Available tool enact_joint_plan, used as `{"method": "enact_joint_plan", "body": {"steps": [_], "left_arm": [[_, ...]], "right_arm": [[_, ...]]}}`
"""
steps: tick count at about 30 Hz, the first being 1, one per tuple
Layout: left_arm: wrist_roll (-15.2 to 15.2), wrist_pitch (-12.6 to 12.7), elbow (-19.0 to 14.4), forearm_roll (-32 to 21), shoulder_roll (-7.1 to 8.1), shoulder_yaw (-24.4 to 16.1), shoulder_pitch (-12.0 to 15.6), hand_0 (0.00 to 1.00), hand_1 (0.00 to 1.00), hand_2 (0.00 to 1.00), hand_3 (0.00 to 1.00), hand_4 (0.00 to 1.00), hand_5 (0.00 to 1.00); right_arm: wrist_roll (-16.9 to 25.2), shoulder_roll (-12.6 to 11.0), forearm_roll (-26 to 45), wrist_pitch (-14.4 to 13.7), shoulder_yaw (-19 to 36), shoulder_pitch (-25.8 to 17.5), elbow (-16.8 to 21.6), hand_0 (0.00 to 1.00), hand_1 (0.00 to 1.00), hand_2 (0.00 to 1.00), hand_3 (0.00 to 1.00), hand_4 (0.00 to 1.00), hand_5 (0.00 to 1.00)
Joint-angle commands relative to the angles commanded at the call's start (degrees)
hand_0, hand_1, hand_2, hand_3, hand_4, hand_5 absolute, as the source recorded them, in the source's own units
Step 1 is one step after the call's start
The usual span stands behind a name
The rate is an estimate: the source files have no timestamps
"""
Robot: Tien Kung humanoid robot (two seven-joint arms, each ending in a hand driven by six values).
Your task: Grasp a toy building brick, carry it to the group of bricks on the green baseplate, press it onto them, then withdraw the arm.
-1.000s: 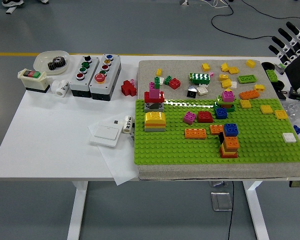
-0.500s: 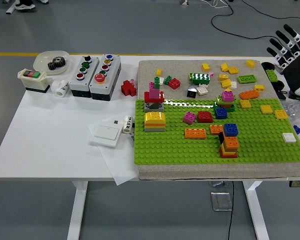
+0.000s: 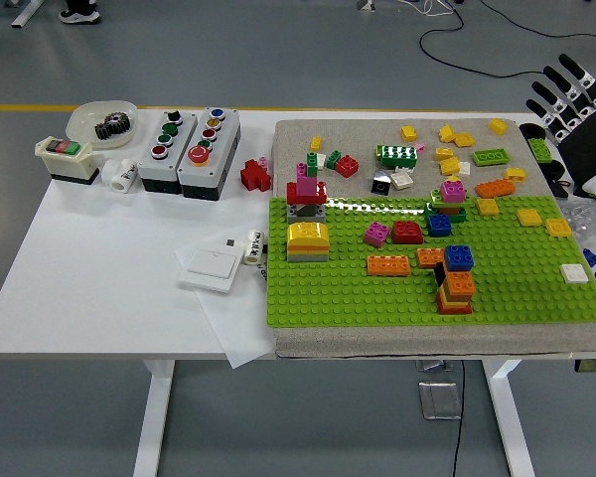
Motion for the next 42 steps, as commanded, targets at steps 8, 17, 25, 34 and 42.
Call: {"method": "enact_joint_plan", "body": {"steps": [8, 17, 25, 34, 42], "left_arm": [[-0.1, 0.0, 0.0, -0.4, -0.04, 0.1, -0.1, 0.427, 0.483, 0.528, 0.595, 0.619, 0.761], [-0.2, 0.0, 0.0, -0.6, -0.04, 0.3, -0.2, 0.427, 0.484, 0.528, 0.596, 0.62, 0.762], [-0.2, 0.0, 0.1, -0.4, -0.06, 0.2, -0.3, 0.427, 0.482, 0.528, 0.594, 0.619, 0.76], [-0.2, 0.0, 0.0, -0.2, -0.06, 0.1, -0.4, 0.427, 0.485, 0.528, 0.595, 0.618, 0.76], [-0.1, 0.1, 0.0, -0.2, -0.07, 0.1, -0.5, 0.427, 0.485, 0.529, 0.595, 0.619, 0.761]], "right_arm": [[0.0, 0.1, 0.2, 0.0, 0.2, 0.0, -0.3, 0.897, 0.825, 0.845, 0.844, 0.998, 0.946], [0.2, 0.1, 0.0, -0.2, 0.3, 0.0, -0.5, 0.899, 0.824, 0.845, 0.844, 0.998, 0.946], [0.3, 0.1, -0.5, -0.4, 0.5, 0.0, -0.7, 0.903, 0.827, 0.846, 0.844, 0.998, 0.947], [0.3, 0.1, -1.2, -0.9, 0.7, 0.0, -1.0, 0.924, 0.835, 0.848, 0.843, 0.998, 0.947], [0.3, 0.1, -1.6, -1.3, 0.9, 0.0, -1.4, 0.974, 0.85, 0.85, 0.846, 0.998, 0.946]]}}
